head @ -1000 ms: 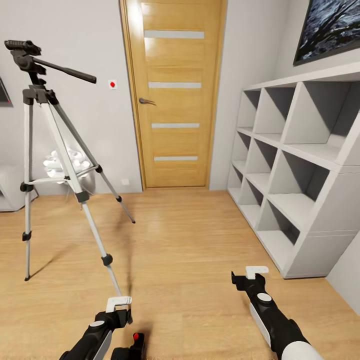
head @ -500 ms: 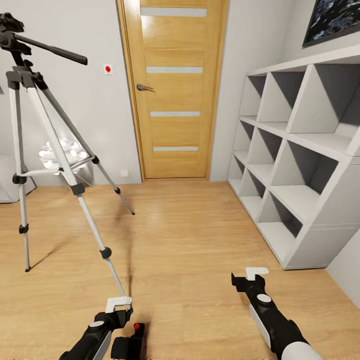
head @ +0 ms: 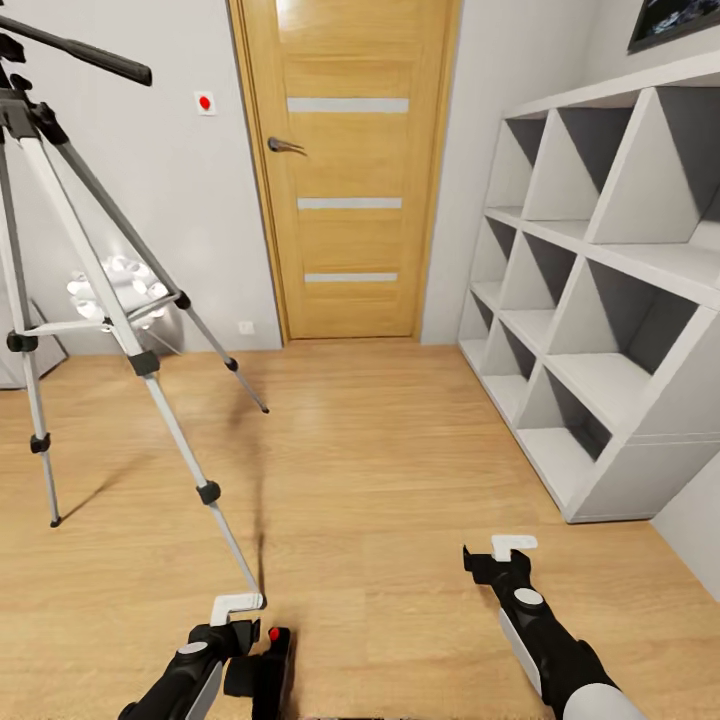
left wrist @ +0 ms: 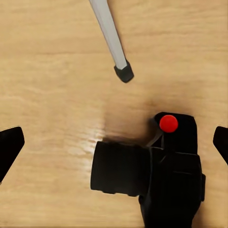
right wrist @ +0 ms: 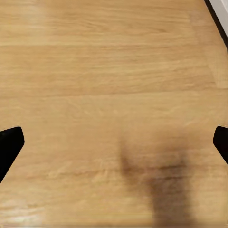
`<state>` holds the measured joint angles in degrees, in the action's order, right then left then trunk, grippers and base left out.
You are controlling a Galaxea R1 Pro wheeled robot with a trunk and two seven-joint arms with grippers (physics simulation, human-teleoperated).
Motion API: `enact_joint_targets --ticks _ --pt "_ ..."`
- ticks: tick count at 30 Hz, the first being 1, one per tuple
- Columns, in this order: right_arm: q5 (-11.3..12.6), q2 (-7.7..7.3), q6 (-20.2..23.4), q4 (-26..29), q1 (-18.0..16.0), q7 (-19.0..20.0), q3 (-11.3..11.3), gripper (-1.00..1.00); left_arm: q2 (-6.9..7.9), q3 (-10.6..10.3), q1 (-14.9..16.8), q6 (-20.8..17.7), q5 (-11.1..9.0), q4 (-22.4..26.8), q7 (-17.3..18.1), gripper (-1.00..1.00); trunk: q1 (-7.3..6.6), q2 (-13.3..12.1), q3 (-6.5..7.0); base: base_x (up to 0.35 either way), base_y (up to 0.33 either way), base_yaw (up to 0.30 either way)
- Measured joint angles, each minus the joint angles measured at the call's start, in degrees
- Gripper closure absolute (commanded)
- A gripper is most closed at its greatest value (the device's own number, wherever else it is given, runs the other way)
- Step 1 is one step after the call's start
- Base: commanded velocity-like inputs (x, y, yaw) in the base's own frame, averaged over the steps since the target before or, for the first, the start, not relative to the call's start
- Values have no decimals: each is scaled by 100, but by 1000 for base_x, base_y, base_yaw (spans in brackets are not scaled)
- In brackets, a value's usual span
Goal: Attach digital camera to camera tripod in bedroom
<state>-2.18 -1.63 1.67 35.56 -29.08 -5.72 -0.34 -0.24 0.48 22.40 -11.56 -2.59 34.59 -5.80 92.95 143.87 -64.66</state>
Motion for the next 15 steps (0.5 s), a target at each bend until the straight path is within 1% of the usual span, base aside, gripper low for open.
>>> enact_joint_targets --ticks 15 --pt "3 5 6 -11 0 -7 0 -100 0 0 -1 -7 -11 1 0 -100 39 20 -333 0 0 0"
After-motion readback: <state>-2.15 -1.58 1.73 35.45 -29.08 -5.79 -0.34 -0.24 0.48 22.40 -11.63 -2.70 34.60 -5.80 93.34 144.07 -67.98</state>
